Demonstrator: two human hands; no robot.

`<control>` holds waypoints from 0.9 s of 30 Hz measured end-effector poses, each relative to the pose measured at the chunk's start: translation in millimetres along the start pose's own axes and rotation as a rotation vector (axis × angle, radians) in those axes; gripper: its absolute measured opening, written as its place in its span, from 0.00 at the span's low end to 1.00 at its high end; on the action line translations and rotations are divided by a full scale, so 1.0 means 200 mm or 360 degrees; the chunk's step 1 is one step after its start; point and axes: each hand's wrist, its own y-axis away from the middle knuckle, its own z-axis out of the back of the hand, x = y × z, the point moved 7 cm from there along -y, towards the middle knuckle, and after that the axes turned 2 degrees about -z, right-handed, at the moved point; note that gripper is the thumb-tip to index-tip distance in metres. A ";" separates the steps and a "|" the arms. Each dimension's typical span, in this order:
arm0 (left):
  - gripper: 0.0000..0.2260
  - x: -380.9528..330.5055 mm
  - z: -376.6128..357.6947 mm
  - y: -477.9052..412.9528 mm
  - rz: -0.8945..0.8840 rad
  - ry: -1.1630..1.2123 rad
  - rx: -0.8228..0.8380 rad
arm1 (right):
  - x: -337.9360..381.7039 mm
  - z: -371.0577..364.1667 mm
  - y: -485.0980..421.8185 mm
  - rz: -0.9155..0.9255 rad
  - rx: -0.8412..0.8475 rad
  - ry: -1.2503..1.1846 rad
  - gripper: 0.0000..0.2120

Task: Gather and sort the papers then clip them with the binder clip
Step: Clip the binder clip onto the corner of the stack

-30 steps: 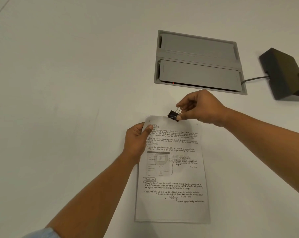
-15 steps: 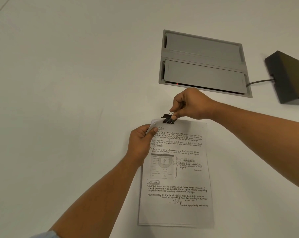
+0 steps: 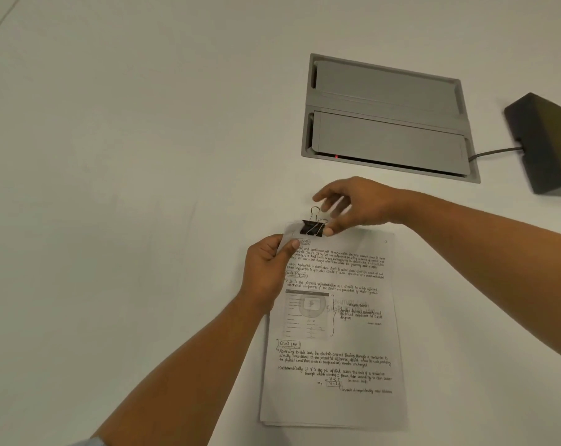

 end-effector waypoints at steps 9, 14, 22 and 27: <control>0.05 0.00 0.01 0.00 0.0080 0.0121 -0.0040 | -0.69 -0.24 0.48 -0.0362 -0.0449 -0.1425 0.38; 0.08 -0.01 0.02 0.01 0.0176 0.0150 -0.0129 | -0.59 -0.63 0.70 -0.0364 -0.0384 -0.1657 0.15; 0.11 0.03 0.01 0.22 0.0228 -0.0363 0.0030 | -0.59 -0.69 0.75 -0.0508 -0.1049 -0.1706 0.09; 0.06 0.03 -0.03 0.21 0.0034 -0.0590 -0.0070 | -0.59 -0.45 0.60 -0.0377 -0.1187 -0.1438 0.12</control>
